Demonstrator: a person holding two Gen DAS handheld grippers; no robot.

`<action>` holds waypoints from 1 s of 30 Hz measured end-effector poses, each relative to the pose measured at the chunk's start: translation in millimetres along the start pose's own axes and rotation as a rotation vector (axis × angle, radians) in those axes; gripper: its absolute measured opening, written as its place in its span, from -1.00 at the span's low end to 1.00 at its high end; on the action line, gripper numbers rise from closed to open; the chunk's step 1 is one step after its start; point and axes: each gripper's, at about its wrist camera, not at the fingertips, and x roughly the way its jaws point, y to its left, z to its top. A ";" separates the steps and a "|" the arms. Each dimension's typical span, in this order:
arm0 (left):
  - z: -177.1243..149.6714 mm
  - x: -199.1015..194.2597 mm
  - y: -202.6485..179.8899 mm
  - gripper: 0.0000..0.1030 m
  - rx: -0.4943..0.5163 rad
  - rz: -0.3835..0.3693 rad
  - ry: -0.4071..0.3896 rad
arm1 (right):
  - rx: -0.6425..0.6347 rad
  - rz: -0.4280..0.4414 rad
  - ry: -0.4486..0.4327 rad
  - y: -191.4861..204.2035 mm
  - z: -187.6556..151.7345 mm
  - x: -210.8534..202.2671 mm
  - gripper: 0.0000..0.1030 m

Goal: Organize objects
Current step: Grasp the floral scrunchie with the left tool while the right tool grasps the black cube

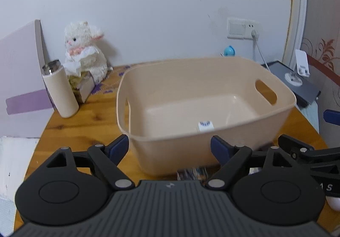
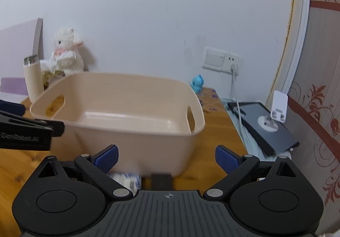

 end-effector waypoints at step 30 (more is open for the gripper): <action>-60.8 48.4 22.1 0.18 -0.110 -0.093 0.212 | 0.000 -0.029 0.142 -11.6 -69.7 76.4 0.77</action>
